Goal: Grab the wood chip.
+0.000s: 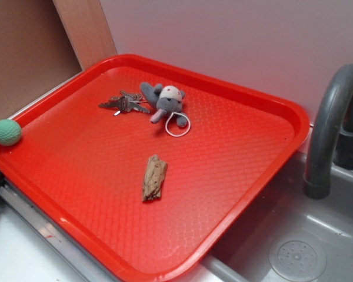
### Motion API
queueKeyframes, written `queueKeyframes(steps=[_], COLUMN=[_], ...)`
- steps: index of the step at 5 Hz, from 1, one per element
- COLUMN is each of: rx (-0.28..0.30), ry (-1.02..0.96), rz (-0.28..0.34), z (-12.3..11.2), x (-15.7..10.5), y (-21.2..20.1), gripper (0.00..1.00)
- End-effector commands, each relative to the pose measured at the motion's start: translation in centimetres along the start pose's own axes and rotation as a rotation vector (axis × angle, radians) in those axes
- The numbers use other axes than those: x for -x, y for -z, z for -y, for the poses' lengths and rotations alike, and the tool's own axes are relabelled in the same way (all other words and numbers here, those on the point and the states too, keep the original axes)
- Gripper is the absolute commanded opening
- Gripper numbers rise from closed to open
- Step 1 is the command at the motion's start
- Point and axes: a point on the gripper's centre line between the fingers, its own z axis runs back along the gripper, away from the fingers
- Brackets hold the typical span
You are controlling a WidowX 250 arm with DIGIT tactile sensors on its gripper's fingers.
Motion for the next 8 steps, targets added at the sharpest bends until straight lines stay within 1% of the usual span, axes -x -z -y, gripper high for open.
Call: queueKeyframes(steps=[1, 3, 4, 5, 6, 7, 8], rx=[0.0, -0.006, 0.026, 0.167, 0.192, 0.325, 0.299], ry=[0.0, 0.0, -0.01, -0.052, -0.079, -0.059, -0.123], rz=[0.0, -0.001, 0.005, -0.017, -0.031, -0.085, -0.146], z=[0.0, 0.1, 1.1, 3.9, 6.7, 10.5, 13.2], x=[0.0, 0.0, -0.3, -1.5, -1.7, -1.9, -1.7], y=[0.0, 0.1, 0.2, 2.2, 3.7, 5.2, 6.9], gripper=[1.0, 1.0, 1.0, 1.0, 1.0, 1.0, 1.0])
